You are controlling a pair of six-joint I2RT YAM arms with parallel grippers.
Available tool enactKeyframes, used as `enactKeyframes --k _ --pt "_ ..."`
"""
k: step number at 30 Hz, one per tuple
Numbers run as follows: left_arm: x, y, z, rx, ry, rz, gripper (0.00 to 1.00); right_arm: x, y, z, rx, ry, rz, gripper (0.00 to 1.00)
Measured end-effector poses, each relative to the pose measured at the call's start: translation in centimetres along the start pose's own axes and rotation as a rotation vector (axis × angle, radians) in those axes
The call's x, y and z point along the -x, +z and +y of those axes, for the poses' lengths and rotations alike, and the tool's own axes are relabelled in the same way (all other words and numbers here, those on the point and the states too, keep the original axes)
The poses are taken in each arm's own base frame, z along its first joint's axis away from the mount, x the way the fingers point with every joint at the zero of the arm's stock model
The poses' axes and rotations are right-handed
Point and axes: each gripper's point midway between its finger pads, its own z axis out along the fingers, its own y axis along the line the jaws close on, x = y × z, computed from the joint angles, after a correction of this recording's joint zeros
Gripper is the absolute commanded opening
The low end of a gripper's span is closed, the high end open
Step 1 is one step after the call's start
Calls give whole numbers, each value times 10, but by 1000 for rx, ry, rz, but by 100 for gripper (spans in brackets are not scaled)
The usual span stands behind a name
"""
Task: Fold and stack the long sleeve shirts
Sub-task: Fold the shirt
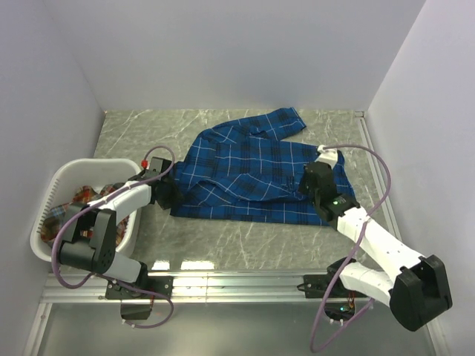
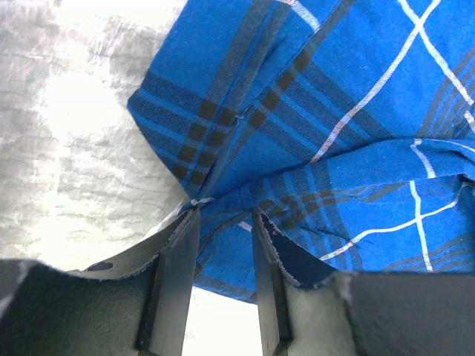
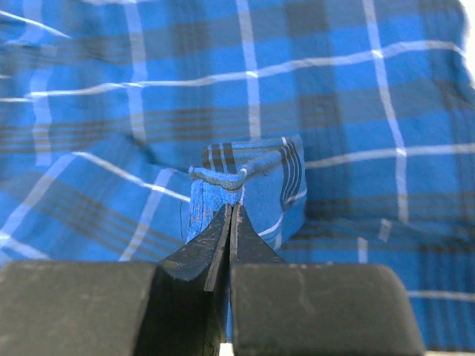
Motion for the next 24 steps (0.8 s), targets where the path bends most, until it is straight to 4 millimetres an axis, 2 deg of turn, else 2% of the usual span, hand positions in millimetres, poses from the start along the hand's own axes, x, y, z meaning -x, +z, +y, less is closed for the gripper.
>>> enactKeyframes --k 3,7,10,14,18,21,24 --pt "0 -1 1 4 -4 -5 41 -11 1 -22 -70 1 3 0" --pt "1 -1 1 5 -11 -10 41 -13 -9 -40 -121 47 -18 2" --pt "2 -1 2 8 -15 -14 41 -17 -18 -48 -159 109 -4 16" --pt "3 -2 2 8 -19 -17 41 -37 -30 -63 -253 194 106 29" --pt "4 -3 2 5 -23 -21 41 -61 -42 -74 -358 248 249 64" --pt "4 -4 1 3 -23 -23 41 -76 -54 -83 -428 243 335 70" --pt "5 -4 1 1 -24 -25 41 -84 -62 -91 -471 246 385 71"
